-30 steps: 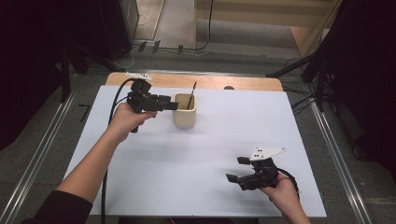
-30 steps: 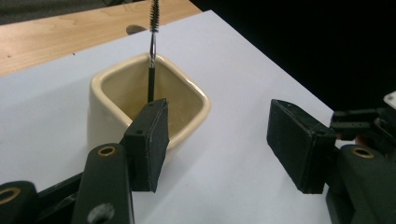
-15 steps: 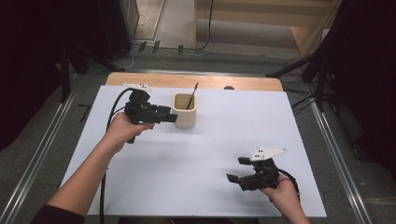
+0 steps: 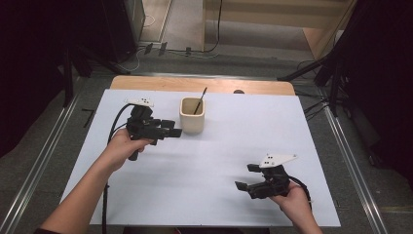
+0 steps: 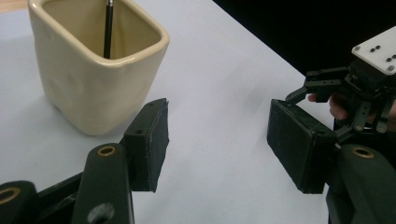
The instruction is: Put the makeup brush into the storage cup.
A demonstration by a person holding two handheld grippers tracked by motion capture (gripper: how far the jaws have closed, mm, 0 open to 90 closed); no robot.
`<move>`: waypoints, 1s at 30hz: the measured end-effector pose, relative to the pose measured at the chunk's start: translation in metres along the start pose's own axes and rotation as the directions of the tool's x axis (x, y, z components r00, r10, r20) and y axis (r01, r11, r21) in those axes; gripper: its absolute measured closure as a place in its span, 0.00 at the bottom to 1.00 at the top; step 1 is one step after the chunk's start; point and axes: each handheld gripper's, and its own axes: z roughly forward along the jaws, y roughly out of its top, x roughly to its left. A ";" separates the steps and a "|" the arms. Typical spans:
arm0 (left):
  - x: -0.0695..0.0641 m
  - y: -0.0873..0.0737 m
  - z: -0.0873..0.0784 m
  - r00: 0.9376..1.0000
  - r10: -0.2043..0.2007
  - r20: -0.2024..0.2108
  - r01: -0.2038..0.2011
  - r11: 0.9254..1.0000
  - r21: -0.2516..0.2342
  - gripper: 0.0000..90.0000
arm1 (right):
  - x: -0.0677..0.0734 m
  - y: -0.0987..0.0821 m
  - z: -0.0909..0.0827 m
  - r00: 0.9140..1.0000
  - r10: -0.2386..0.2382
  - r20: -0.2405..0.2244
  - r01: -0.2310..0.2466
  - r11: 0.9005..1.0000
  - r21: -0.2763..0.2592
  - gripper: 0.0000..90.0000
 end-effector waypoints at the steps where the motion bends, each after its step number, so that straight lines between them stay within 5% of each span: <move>1: 0.000 -0.002 0.000 1.000 -0.001 -0.008 0.001 1.000 0.002 0.44 | 0.000 0.000 0.000 1.000 0.000 0.000 0.000 1.000 0.000 0.23; 9: -0.002 -0.018 0.007 1.000 0.004 -0.023 -0.003 1.000 0.018 0.44 | 0.000 0.000 0.001 1.000 -0.001 -0.002 0.001 1.000 -0.003 0.23; 14: -0.005 -0.027 0.008 0.996 0.050 0.071 -0.053 0.998 0.043 0.44 | 0.000 0.000 0.000 1.000 0.004 0.001 -0.004 1.000 0.000 0.23; 17: -0.008 -0.032 0.008 0.996 0.055 0.067 -0.059 0.997 0.046 0.43 | 0.000 0.000 0.000 1.000 0.002 0.002 -0.002 1.000 -0.001 0.23; 19: -0.008 -0.035 0.009 0.995 0.055 0.082 -0.059 0.997 0.049 0.21 | 0.000 0.000 0.000 1.000 0.002 0.002 -0.002 1.000 0.000 0.23; 25: -0.012 -0.045 0.007 0.997 0.080 0.024 -0.081 0.995 0.051 0.17 | 0.000 0.000 0.000 1.000 0.006 0.006 -0.006 1.000 0.001 0.23; 30: -0.016 -0.054 0.001 0.993 0.115 0.019 -0.116 0.992 0.040 0.18 | -0.001 0.000 0.000 1.000 0.005 0.002 -0.005 1.000 -0.002 0.23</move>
